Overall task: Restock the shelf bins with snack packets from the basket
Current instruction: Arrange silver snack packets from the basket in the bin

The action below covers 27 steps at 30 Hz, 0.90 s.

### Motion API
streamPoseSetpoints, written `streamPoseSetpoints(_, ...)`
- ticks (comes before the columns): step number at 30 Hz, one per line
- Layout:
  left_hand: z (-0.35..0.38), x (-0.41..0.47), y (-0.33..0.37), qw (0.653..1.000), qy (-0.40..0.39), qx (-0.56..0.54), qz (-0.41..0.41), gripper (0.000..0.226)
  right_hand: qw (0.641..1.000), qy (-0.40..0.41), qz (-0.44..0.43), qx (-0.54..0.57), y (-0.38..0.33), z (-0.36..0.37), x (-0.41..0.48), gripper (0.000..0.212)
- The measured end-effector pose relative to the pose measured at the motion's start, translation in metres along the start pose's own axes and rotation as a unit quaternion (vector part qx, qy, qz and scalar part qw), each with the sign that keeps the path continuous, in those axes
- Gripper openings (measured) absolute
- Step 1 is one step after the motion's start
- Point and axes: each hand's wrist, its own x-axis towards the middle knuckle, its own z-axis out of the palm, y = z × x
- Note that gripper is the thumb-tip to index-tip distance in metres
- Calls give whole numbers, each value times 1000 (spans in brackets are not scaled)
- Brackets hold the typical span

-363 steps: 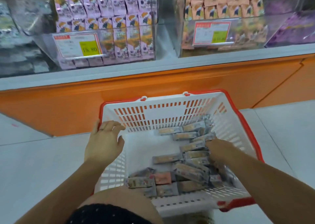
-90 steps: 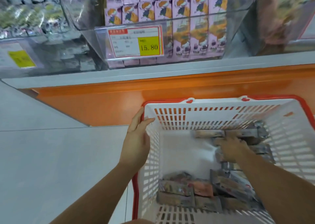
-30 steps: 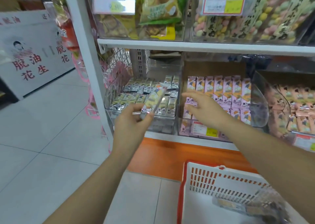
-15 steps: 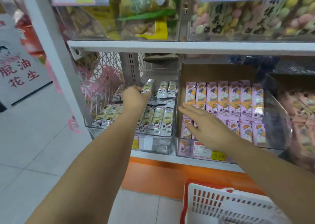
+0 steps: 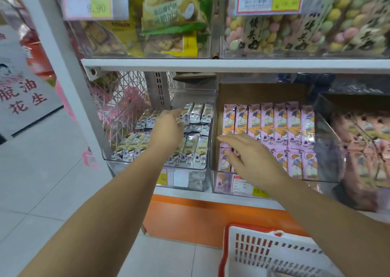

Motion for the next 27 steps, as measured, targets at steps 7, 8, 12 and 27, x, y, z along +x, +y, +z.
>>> streamPoseSetpoints(7, 20, -134, 4, 959, 89, -121, 242, 30, 972, 217, -90, 25, -9, 11, -80, 21)
streamPoseSetpoints(8, 32, -152, 0, 958, 56, -117, 255, 31, 974, 209, -83, 21, -6, 14, -97, 20)
streamPoseSetpoints(12, 93, -202, -26, 962, -103, -91, 234, 37, 993, 114, -13, 3, 27, 33, -167, 21)
streamPoseSetpoints(27, 206, -247, -56, 974, -152, 58, 159, 41, 828, -429, 360, -35, 157, 117, -298, 43)
